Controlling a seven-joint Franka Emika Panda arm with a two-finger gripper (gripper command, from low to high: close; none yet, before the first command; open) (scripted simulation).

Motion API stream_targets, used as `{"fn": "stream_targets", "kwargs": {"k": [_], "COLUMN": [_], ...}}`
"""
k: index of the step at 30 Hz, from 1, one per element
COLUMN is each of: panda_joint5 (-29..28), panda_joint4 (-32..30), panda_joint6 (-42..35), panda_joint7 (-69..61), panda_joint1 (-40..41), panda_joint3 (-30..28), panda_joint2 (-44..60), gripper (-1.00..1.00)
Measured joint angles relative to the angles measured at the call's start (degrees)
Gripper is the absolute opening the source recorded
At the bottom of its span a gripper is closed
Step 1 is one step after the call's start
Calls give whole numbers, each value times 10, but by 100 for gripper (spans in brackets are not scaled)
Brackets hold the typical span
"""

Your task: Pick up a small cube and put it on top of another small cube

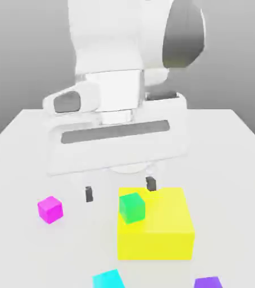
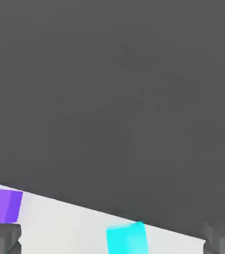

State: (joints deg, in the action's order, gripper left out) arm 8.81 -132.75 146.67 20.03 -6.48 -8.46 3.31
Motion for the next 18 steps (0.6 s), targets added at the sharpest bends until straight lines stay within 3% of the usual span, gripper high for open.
{"fn": "stream_targets", "kwargs": {"k": [11,12,18], "panda_joint5": [-8,-3,-1], "panda_joint4": [9,13,15], "panda_joint6": [105,121,128], "panda_joint7": [-61,-65,-66], "panda_joint1": [21,25,28], "panda_joint3": [12,17,20], "panda_joint2": [222,242,252], "gripper": [0,-100,-100]}}
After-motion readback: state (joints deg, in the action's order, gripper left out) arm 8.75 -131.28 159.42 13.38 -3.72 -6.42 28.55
